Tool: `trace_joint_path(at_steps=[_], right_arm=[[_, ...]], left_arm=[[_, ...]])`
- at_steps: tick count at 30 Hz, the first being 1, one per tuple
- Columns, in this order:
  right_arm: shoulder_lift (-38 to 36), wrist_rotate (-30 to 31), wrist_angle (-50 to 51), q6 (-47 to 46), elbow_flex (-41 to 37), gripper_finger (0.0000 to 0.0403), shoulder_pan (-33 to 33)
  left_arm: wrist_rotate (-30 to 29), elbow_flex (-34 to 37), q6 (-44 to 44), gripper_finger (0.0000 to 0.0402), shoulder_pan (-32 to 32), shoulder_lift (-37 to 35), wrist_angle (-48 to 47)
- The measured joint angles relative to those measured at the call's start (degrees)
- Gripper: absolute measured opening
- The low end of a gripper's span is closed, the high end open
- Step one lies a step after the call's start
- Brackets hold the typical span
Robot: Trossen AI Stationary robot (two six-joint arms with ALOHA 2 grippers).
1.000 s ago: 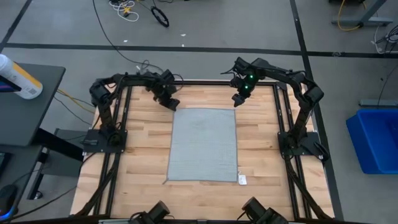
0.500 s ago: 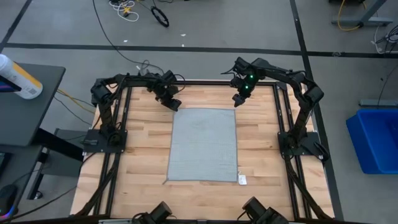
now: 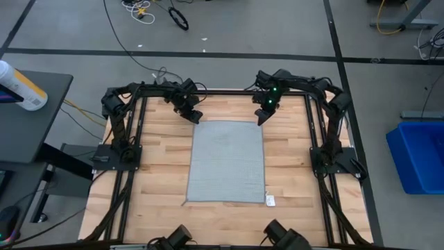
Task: Fold microfiber towels
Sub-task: Fold the gray microfiber towel
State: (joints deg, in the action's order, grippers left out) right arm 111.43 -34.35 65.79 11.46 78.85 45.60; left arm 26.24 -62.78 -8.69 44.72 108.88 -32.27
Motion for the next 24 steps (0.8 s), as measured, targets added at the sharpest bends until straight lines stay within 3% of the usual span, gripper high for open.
trace_joint_path(at_steps=[7,20,24], right_arm=[[2.7,6.2,0.5,0.1,0.0,0.0225,1.1],[8.5,4.9,-0.3,-2.0,0.0,0.0239,5.5],[10.1,0.6,-0.4,-2.2,0.3,0.0242,4.4]], left_arm=[[0.2,0.0,0.1,0.0172,0.0,0.0,0.2],[0.4,0.0,0.1,0.0172,0.0,0.0,0.3],[0.9,0.0,0.1,0.0172,0.0,0.0,0.3]])
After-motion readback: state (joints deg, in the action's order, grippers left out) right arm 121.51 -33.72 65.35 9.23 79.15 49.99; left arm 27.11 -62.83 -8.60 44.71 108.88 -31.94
